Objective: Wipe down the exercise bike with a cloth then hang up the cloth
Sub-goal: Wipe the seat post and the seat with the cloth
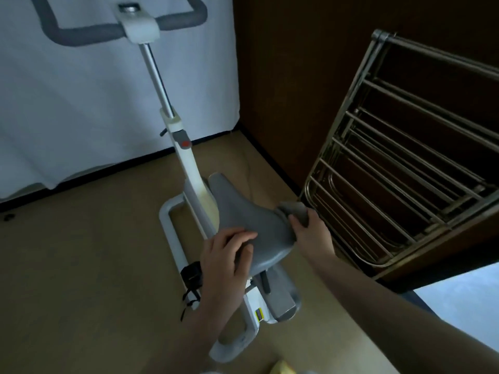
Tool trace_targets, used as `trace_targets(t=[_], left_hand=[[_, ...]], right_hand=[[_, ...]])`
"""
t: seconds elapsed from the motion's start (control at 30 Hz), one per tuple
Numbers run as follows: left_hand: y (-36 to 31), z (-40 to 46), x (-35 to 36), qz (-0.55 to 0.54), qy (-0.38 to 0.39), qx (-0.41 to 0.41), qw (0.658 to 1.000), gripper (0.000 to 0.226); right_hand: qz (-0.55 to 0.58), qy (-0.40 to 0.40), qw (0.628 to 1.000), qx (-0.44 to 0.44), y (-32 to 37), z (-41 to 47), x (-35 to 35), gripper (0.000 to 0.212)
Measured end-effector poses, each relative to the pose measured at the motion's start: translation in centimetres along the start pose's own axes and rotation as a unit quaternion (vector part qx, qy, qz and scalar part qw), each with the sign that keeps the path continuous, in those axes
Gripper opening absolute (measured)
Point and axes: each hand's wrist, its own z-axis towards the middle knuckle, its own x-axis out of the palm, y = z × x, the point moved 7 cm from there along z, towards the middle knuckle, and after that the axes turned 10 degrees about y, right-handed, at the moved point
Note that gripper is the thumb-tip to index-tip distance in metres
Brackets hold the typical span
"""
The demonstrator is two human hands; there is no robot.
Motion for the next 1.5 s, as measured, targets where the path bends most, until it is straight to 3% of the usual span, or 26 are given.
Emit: trace_targets(t=[0.13,0.3,0.43,0.6,0.67,0.8,0.97,1.17,1.33,1.5], left_hand=[[0.5,0.1,-0.3,-0.007,-0.003,0.009,1.000,0.025],[0.3,-0.4,-0.6,-0.065,-0.017,-0.001,0.998,0.026],[0.7,-1.2,-1.6,-0.155,-0.017,-0.009,0.988,0.032],[3.1,-0.4,-1.2,-0.163,0.054,-0.093,0.981,0.052],[3.3,-0.2,-1.1,-0.176,0.060,-0.095,0.978,0.049],[3.7,-1.1,-1.5,-0.198,0.049,-0.100,0.974,0.036],[4.7,0.6,-1.6,-0.160,0.053,-0.128,0.977,0.036],[4.4,1.1,-1.0,-0.132,-0.060,-0.193,0.971,0.032],[4.1,3.3,-0.5,-0.122,-0.106,-0.269,0.949,0.030],[4.6,3.1,-0.1,-0.131,-0.134,-0.323,0.928,0.027]], right_hand=[[-0.202,-0.037,0.958,-0.199,4.5,-5.0,2.1,0.036],[-0.196,-0.024,0.973,-0.122,5.0,-2.2,1.5,0.041],[-0.292,-0.023,0.927,-0.234,6.2,-5.9,4.5,0.041],[-0.281,-0.066,0.943,-0.165,6.5,-2.7,3.7,0.040],[-0.264,-0.076,0.946,-0.175,7.3,-4.3,5.4,0.039],[-0.350,0.017,0.902,-0.252,7.4,-4.5,5.8,0.038],[-0.329,0.026,0.918,-0.220,8.4,-0.3,5.1,0.034],[-0.395,0.096,0.828,-0.385,10.0,1.8,5.0,0.034],[-0.293,0.149,0.886,-0.327,12.9,6.8,6.8,0.035],[-0.165,0.200,0.910,-0.322,13.3,8.7,7.1,0.030]])
